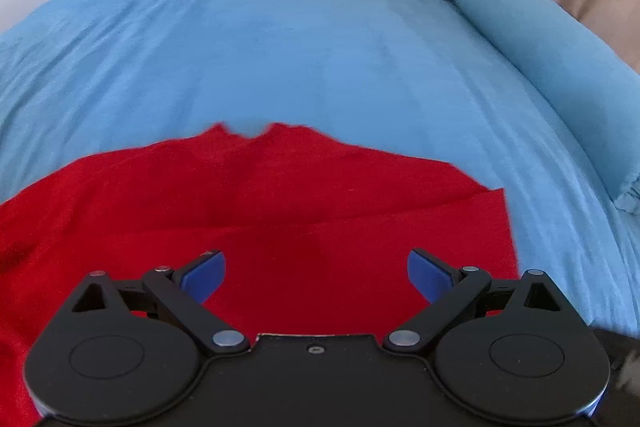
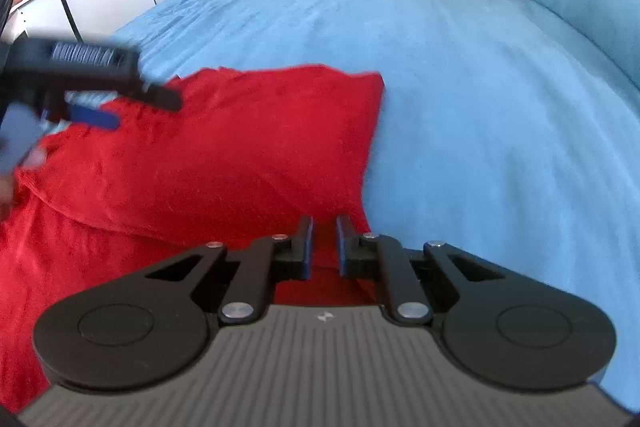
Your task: Fold small clothes
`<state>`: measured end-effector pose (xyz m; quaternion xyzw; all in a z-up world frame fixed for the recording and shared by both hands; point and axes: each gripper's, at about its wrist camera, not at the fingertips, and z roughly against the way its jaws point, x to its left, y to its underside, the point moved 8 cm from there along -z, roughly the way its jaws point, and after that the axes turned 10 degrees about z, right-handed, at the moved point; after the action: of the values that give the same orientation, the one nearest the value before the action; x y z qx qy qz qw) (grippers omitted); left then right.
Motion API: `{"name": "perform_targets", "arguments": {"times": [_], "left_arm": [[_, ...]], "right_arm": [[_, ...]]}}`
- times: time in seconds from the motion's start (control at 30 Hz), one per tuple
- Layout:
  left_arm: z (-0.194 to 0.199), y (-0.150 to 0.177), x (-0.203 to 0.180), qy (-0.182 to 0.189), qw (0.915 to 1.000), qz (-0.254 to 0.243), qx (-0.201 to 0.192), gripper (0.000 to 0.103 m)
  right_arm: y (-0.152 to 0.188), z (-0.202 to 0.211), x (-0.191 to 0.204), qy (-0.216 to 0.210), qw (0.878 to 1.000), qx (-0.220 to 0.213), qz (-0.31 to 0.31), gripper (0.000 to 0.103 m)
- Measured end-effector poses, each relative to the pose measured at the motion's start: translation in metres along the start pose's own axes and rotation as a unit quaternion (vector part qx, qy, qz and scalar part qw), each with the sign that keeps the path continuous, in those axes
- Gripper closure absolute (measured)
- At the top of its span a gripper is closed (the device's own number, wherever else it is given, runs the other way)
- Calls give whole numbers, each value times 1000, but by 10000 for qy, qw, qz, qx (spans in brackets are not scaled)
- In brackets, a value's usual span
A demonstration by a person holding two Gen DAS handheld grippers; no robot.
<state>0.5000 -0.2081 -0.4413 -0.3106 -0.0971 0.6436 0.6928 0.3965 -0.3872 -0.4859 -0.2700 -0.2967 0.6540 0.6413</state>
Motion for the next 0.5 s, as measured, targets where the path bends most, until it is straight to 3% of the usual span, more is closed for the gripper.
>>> {"name": "perform_targets", "arguments": {"times": [0.1, 0.23, 0.4, 0.5], "left_arm": [[11, -2, 29, -278, 9995, 71, -118, 3], [15, 0, 73, -712, 9970, 233, -180, 3], [11, 14, 125, -1012, 9923, 701, -164, 3], [9, 23, 143, -996, 9908, 910, -132, 3]], "right_arm": [[-39, 2, 6, 157, 9991, -280, 288, 73], [-65, -38, 6, 145, 9985, -256, 455, 73], [-57, -79, -8, 259, 9994, -144, 197, 71], [-59, -77, -1, 385, 9979, -198, 483, 70]]}}
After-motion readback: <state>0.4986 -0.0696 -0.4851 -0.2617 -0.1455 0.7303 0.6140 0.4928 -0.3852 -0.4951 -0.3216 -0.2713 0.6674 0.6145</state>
